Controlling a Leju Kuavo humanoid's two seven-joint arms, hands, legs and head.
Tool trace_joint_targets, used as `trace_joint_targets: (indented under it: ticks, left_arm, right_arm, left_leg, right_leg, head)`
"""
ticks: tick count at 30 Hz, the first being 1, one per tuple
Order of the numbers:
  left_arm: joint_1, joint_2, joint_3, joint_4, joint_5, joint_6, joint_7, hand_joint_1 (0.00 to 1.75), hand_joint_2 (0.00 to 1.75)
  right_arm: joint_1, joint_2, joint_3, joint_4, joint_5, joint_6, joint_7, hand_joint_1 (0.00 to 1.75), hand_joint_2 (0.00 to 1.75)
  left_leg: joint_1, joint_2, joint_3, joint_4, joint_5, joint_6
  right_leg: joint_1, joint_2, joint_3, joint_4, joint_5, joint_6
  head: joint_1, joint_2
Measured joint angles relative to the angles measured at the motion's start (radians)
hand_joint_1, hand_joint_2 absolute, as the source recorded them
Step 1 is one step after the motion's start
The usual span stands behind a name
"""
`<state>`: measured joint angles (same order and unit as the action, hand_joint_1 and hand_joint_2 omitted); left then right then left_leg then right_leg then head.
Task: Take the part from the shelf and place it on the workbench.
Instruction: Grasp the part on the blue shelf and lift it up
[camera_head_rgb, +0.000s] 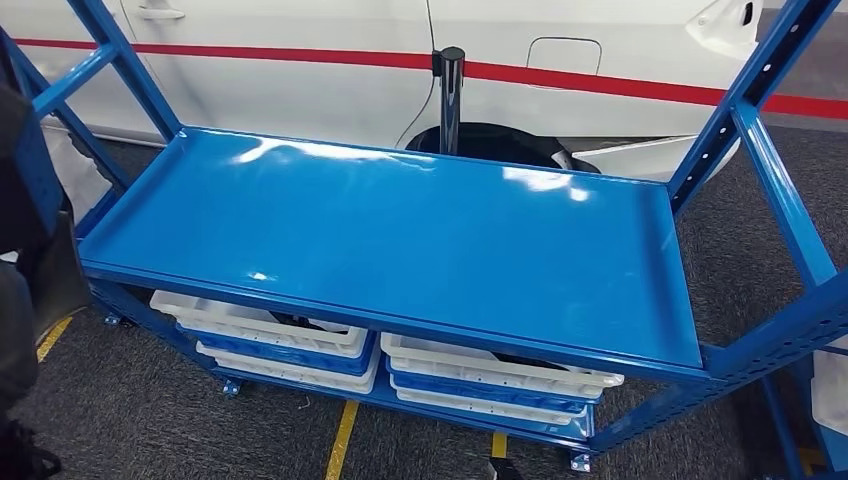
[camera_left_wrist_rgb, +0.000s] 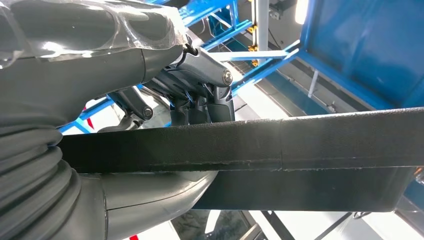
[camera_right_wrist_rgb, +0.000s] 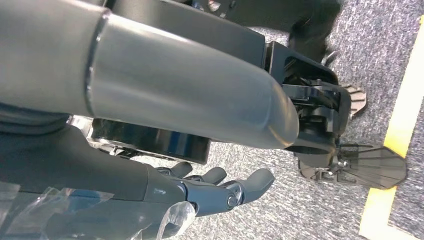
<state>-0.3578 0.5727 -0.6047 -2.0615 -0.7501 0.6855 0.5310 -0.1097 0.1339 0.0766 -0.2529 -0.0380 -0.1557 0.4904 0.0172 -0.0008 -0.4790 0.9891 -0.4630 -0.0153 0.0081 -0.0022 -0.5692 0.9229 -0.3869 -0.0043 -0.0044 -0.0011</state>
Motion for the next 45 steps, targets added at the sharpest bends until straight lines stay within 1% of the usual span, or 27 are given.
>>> trace_joint_targets:
  ticks: [2, 4, 5, 7, 9, 10, 12, 14, 16, 18, 20, 21, 24, 25, 26, 27, 28, 30, 32, 34, 36, 39, 40, 41, 42, 43, 45]
  left_arm:
    - [-0.002, -0.001, -0.001, 0.000, 0.001, 0.000, 0.000, 1.75, 1.75]
    - [-0.002, -0.002, -0.004, 0.000, 0.002, -0.001, 0.000, 1.75, 1.75]
    - [-0.004, -0.003, -0.005, 0.000, 0.004, -0.002, 0.000, 1.75, 1.75]
    - [-0.008, -0.005, -0.009, 0.000, 0.010, -0.003, -0.001, 1.75, 1.75]
    - [-0.011, -0.007, -0.013, 0.000, 0.016, -0.004, -0.002, 1.75, 1.75]
    - [-0.012, -0.008, -0.016, 0.000, 0.019, -0.005, -0.002, 1.75, 1.75]
    - [-0.014, -0.010, -0.020, 0.000, 0.021, -0.006, -0.002, 1.75, 1.75]
    - [-0.020, -0.010, -0.021, 0.000, 0.023, -0.008, -0.002, 1.75, 1.75]
    - [-0.026, -0.012, -0.022, 0.000, 0.025, -0.010, -0.003, 1.75, 1.75]
    - [-0.033, -0.013, -0.024, 0.000, 0.029, -0.014, -0.004, 1.75, 1.75]
    - [-0.038, -0.014, -0.027, 0.000, 0.033, -0.017, -0.005, 1.75, 1.75]
    - [-0.040, -0.014, -0.028, 0.000, 0.034, -0.018, -0.006, 1.75, 1.75]
    - [-0.043, -0.014, -0.034, 0.000, 0.038, -0.021, -0.007, 1.75, 1.75]
    - [-0.043, -0.014, -0.037, 0.000, 0.040, -0.021, -0.007, 1.75, 1.75]
    - [-0.043, -0.015, -0.039, 0.001, 0.044, -0.021, -0.006, 1.75, 1.75]
    - [-0.044, -0.015, -0.041, 0.001, 0.047, -0.021, -0.005, 1.75, 1.75]
    - [-0.045, -0.015, -0.042, 0.001, 0.049, -0.021, -0.004, 1.75, 1.75]
    - [-0.051, -0.015, -0.043, 0.001, 0.051, -0.021, -0.003, 1.75, 1.75]
    - [-0.055, -0.015, -0.044, 0.001, 0.052, -0.020, -0.002, 1.75, 1.75]
    - [-0.056, -0.015, -0.045, 0.001, 0.051, -0.019, -0.002, 1.75, 1.75]
    - [-0.057, -0.015, -0.047, 0.001, 0.051, -0.019, -0.002, 1.75, 1.75]
    - [-0.058, -0.015, -0.048, 0.001, 0.049, -0.019, -0.002, 1.75, 1.75]
    - [-0.058, -0.015, -0.049, 0.001, 0.049, -0.019, -0.001, 1.75, 1.75]
    - [-0.058, -0.015, -0.051, 0.001, 0.049, -0.020, -0.001, 1.75, 1.75]
    - [-0.058, -0.015, -0.053, 0.001, 0.048, -0.020, -0.001, 1.75, 1.75]
    - [-0.057, -0.015, -0.054, 0.001, 0.048, -0.021, -0.001, 1.75, 1.75]
    - [-0.058, -0.015, -0.055, 0.001, 0.046, -0.023, 0.000, 1.75, 1.75]
  right_arm:
    - [0.000, 0.000, 0.000, 0.000, -0.002, 0.000, 0.000, 0.00, 0.00]
    - [0.000, -0.002, 0.001, 0.000, -0.002, -0.001, 0.000, 0.00, 0.00]
    - [0.001, -0.003, 0.001, 0.000, -0.002, -0.001, 0.000, 0.00, 0.00]
    - [0.000, -0.004, 0.002, 0.000, -0.003, -0.004, 0.000, 0.00, 0.00]
    - [-0.001, -0.004, 0.002, 0.000, -0.004, -0.006, 0.000, 0.00, 0.00]
    - [-0.001, -0.004, 0.002, 0.000, -0.005, -0.006, 0.000, 0.00, 0.00]
    - [-0.001, -0.005, 0.003, 0.000, -0.007, -0.006, 0.000, 0.00, 0.00]
    - [-0.003, -0.005, 0.006, 0.000, -0.008, -0.007, 0.000, 0.00, 0.00]
    - [-0.005, -0.007, 0.009, 0.000, -0.011, -0.008, 0.000, 0.00, 0.00]
    - [-0.008, -0.008, 0.012, 0.000, -0.013, -0.009, 0.000, 0.00, 0.00]
    - [-0.011, -0.006, 0.016, 0.000, -0.014, -0.009, 0.000, 0.00, 0.00]
    - [-0.012, -0.006, 0.017, 0.000, -0.014, -0.009, 0.000, 0.00, 0.00]
    - [-0.013, -0.005, 0.020, 0.000, -0.015, -0.009, 0.000, 0.00, 0.00]
    - [-0.012, -0.005, 0.022, 0.000, -0.017, -0.009, 0.000, 0.00, 0.00]
    - [-0.012, -0.005, 0.023, 0.000, -0.021, -0.009, 0.000, 0.00, 0.00]
    - [-0.011, -0.005, 0.025, 0.000, -0.024, -0.009, 0.000, 0.00, 0.00]
    - [-0.012, -0.005, 0.026, 0.000, -0.027, -0.009, 0.000, 0.00, 0.00]
    - [-0.013, -0.006, 0.027, 0.000, -0.033, -0.010, 0.000, 0.00, 0.00]
    - [-0.014, -0.007, 0.028, 0.000, -0.036, -0.011, 0.000, 0.00, 0.00]
    - [-0.012, -0.008, 0.031, 0.000, -0.038, -0.011, 0.000, 0.00, 0.00]
    - [-0.010, -0.009, 0.034, 0.000, -0.041, -0.012, -0.003, 0.00, 0.00]
    - [-0.010, -0.009, 0.040, 0.000, -0.045, -0.012, -0.019, 0.00, 0.00]
    - [-0.010, -0.009, 0.041, 0.000, -0.046, -0.012, -0.023, 0.00, 0.00]
    - [-0.010, -0.009, 0.042, 0.000, -0.047, -0.012, -0.025, 0.00, 0.00]
    - [-0.010, -0.009, 0.042, 0.000, -0.048, -0.012, -0.026, 0.00, 0.00]
    - [-0.010, -0.009, 0.043, 0.000, -0.050, -0.012, -0.026, 0.00, 0.00]
    - [-0.010, -0.010, 0.044, 0.000, -0.053, -0.012, -0.022, 0.00, 0.00]
  left_leg:
    - [-0.006, -0.002, 0.043, -0.082, -0.006, 0.011]
    - [-0.006, -0.001, 0.032, -0.085, 0.004, 0.027]
    - [-0.005, 0.001, 0.022, -0.085, 0.013, 0.037]
    - [-0.001, 0.004, 0.000, -0.086, 0.033, 0.055]
    - [-0.002, 0.004, -0.027, -0.085, 0.054, 0.062]
    - [-0.002, 0.004, -0.040, -0.084, 0.064, 0.061]
    - [-0.003, 0.004, -0.065, -0.083, 0.083, 0.059]
    - [-0.003, 0.003, -0.082, -0.082, 0.099, 0.056]
    - [-0.005, 0.004, -0.093, -0.082, 0.115, 0.047]
    - [-0.006, 0.006, -0.101, -0.083, 0.132, 0.035]
    - [-0.005, 0.007, -0.113, -0.080, 0.133, 0.024]
    - [-0.004, 0.007, -0.125, -0.058, 0.108, 0.019]
    - [0.001, 0.006, -0.185, 0.134, -0.038, 0.005]
    - [0.003, 0.006, -0.200, 0.203, -0.067, 0.001]
    - [0.005, 0.006, -0.201, 0.241, -0.073, -0.004]
    - [0.007, 0.006, -0.182, 0.240, -0.058, -0.008]
    - [0.009, 0.006, -0.144, 0.196, -0.031, -0.011]
    - [0.013, 0.005, -0.041, 0.044, 0.009, -0.017]
    - [0.011, 0.001, 0.013, -0.056, 0.011, -0.012]
    - [0.007, -0.001, 0.004, -0.068, 0.013, 0.005]
    - [0.008, 0.002, -0.017, -0.067, 0.030, 0.028]
    - [0.008, 0.004, -0.054, -0.068, 0.062, 0.052]
    - [0.007, 0.004, -0.066, -0.068, 0.072, 0.054]
    - [0.006, 0.004, -0.078, -0.067, 0.082, 0.055]
    - [0.005, 0.004, -0.090, -0.067, 0.092, 0.055]
    - [0.003, 0.004, -0.102, -0.067, 0.102, 0.054]
    - [0.001, 0.002, -0.121, -0.067, 0.122, 0.050]
  right_leg:
    - [0.003, 0.001, -0.011, 0.003, 0.015, 0.009]
    - [0.003, 0.002, -0.020, 0.005, 0.025, 0.019]
    - [0.002, 0.003, -0.029, 0.017, 0.011, 0.024]
    - [0.000, 0.004, -0.059, 0.095, -0.070, 0.035]
    - [-0.002, 0.005, -0.100, 0.240, -0.169, 0.042]
    - [-0.002, 0.005, -0.111, 0.301, -0.192, 0.044]
    - [-0.003, 0.005, -0.082, 0.321, -0.168, 0.043]
    - [-0.002, 0.006, 0.017, 0.192, -0.110, 0.033]
    - [0.004, 0.007, 0.118, 0.030, -0.093, 0.022]
    - [0.009, 0.007, 0.151, -0.039, -0.097, 0.015]
    - [0.005, 0.005, 0.139, -0.045, -0.084, 0.006]
    - [0.002, 0.003, 0.129, -0.047, -0.073, 0.000]
    - [-0.002, -0.005, 0.092, -0.045, -0.041, -0.013]
    - [-0.001, -0.005, 0.078, -0.042, -0.032, -0.014]
    - [-0.002, -0.006, 0.065, -0.038, -0.025, -0.013]
    - [-0.003, -0.006, 0.051, -0.032, -0.018, -0.011]
    - [-0.005, -0.005, 0.037, -0.025, -0.013, -0.008]
    - [-0.006, -0.003, 0.012, -0.007, -0.005, 0.001]
    - [-0.003, -0.001, -0.007, 0.006, 0.006, 0.011]
    - [0.000, 0.000, -0.020, 0.008, 0.022, 0.023]
    - [-0.003, 0.002, -0.039, 0.027, 0.000, 0.034]
    - [-0.007, 0.002, -0.092, 0.200, -0.150, 0.046]
    - [-0.007, 0.002, -0.106, 0.270, -0.186, 0.048]
    - [-0.007, 0.002, -0.107, 0.317, -0.199, 0.048]
    - [-0.007, 0.002, -0.093, 0.331, -0.188, 0.047]
    - [-0.006, 0.002, -0.059, 0.303, -0.160, 0.043]
    - [-0.002, 0.004, 0.054, 0.157, -0.114, 0.028]
  head:
    - [0.000, 0.000]
    - [0.001, 0.000]
    - [0.001, 0.000]
    - [0.002, 0.000]
    - [0.003, 0.000]
    - [0.003, 0.000]
    - [0.004, 0.000]
    - [0.004, 0.000]
    - [0.004, 0.000]
    - [0.004, 0.000]
    - [0.003, 0.000]
    - [0.003, 0.000]
    - [0.001, 0.000]
    - [0.001, 0.000]
    - [0.001, 0.000]
    - [0.001, 0.000]
    - [0.001, 0.000]
    - [0.000, 0.000]
    - [0.001, 0.000]
    - [0.002, 0.000]
    - [0.003, 0.000]
    - [0.005, 0.000]
    - [0.005, 0.000]
    - [0.005, 0.000]
    - [0.006, 0.000]
    - [0.006, 0.000]
    - [0.006, 0.000]
